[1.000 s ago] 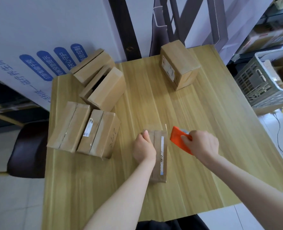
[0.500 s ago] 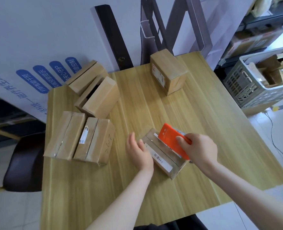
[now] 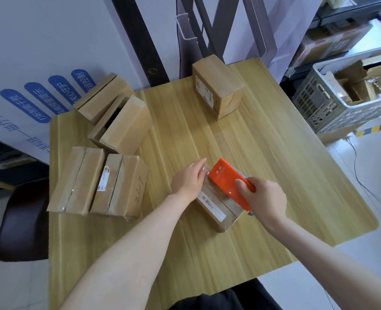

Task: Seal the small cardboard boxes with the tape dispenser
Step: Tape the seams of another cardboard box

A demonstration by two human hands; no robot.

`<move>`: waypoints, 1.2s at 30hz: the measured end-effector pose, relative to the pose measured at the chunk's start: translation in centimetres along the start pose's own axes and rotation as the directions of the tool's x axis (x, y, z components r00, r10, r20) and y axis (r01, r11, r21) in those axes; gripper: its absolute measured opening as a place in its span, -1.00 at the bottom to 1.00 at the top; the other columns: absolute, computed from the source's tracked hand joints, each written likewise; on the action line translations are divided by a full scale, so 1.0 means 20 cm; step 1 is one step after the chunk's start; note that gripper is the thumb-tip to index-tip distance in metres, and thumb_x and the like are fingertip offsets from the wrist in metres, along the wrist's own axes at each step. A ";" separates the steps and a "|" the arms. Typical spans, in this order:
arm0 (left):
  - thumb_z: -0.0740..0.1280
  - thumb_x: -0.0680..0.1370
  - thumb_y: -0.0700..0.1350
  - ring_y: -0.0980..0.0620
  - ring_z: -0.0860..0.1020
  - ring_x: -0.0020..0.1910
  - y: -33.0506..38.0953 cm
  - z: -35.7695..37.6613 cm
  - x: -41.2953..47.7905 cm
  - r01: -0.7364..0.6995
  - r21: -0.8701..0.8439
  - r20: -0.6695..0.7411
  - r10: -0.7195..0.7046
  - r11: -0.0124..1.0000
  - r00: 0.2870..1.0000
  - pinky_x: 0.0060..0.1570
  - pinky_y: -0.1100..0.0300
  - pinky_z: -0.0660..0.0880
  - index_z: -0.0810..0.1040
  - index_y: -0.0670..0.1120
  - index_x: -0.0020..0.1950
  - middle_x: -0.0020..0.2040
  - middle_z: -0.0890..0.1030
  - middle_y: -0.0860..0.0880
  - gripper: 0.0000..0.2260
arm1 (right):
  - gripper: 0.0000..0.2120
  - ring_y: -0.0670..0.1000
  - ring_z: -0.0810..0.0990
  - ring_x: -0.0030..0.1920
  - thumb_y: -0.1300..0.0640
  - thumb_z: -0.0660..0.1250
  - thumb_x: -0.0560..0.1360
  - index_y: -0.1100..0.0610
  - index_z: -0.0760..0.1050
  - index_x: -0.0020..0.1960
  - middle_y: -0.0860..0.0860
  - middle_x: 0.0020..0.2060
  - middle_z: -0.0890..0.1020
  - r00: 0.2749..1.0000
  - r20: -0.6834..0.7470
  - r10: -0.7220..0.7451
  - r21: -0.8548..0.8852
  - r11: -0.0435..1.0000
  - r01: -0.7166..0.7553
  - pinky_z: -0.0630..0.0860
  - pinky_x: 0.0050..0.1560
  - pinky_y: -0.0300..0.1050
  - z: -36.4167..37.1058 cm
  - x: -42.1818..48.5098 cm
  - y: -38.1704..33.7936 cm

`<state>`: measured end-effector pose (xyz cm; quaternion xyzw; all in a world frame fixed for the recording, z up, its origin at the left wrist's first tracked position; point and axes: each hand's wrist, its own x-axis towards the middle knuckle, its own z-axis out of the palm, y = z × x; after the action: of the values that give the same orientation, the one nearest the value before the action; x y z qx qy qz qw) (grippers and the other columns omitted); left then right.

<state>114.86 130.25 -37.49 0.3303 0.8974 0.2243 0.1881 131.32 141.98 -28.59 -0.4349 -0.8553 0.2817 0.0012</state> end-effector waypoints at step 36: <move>0.44 0.42 -0.28 0.08 0.62 -0.07 -0.23 0.02 -0.40 0.320 -0.623 -0.090 -0.472 0.714 0.877 -0.15 0.52 0.40 0.71 -0.05 -0.03 -0.10 0.69 0.07 -0.80 | -0.63 0.17 0.56 -0.36 -0.11 0.28 0.55 0.17 0.48 -0.25 0.08 -0.44 0.57 0.987 -0.017 -0.158 -0.111 0.982 0.156 0.49 -0.33 -0.03 0.06 -0.01 -0.01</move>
<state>118.41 121.92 -38.73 0.0235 0.8479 0.4845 0.2140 130.93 141.16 -29.52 -0.3691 -0.9010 0.2278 0.0104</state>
